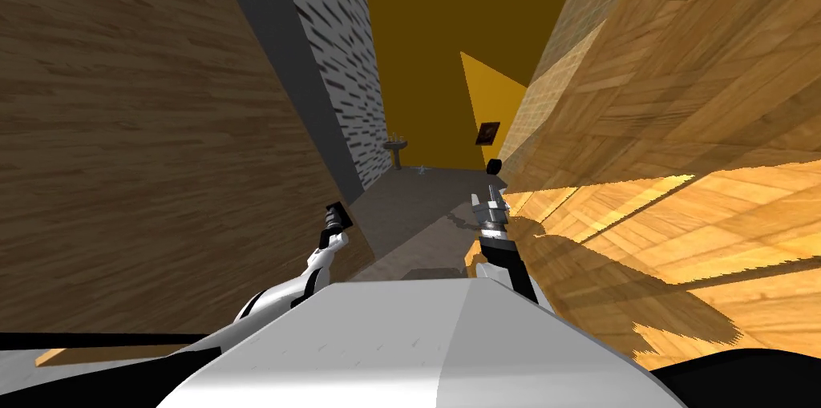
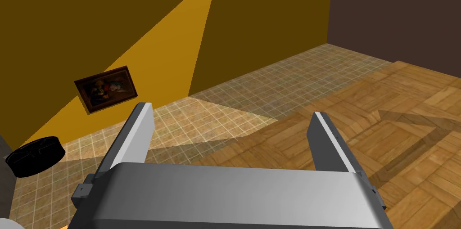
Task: Push the door open
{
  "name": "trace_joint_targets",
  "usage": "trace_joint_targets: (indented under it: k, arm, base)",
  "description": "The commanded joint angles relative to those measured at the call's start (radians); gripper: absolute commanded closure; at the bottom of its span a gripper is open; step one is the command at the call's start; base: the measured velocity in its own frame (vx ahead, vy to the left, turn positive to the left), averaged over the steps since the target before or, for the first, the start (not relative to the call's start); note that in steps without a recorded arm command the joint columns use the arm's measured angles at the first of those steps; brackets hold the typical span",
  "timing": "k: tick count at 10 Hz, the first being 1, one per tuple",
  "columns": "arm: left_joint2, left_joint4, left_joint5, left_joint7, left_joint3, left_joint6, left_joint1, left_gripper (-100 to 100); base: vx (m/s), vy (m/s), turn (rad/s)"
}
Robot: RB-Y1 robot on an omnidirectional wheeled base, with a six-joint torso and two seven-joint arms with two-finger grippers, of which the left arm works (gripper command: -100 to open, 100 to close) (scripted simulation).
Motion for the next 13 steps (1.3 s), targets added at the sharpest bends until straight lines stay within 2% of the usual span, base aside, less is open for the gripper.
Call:
trace_joint_targets:
  k: [1,9,10,13]
  arm:
    - [0.012,-0.001,0.008,-0.009,0.018,-0.002,-0.002,100]
    - [0.042,0.015,0.047,-0.049,0.096,-0.013,0.012,100]
    - [0.035,0.006,0.045,-0.05,0.093,-0.007,0.017,100]
    - [0.048,0.012,0.063,-0.07,0.129,-0.014,0.024,100]
  base:
    - [0.192,-0.012,0.045]
    - [0.2,0.0,0.043]
    - [0.081,0.006,0.029]
    - [0.173,0.021,0.036]
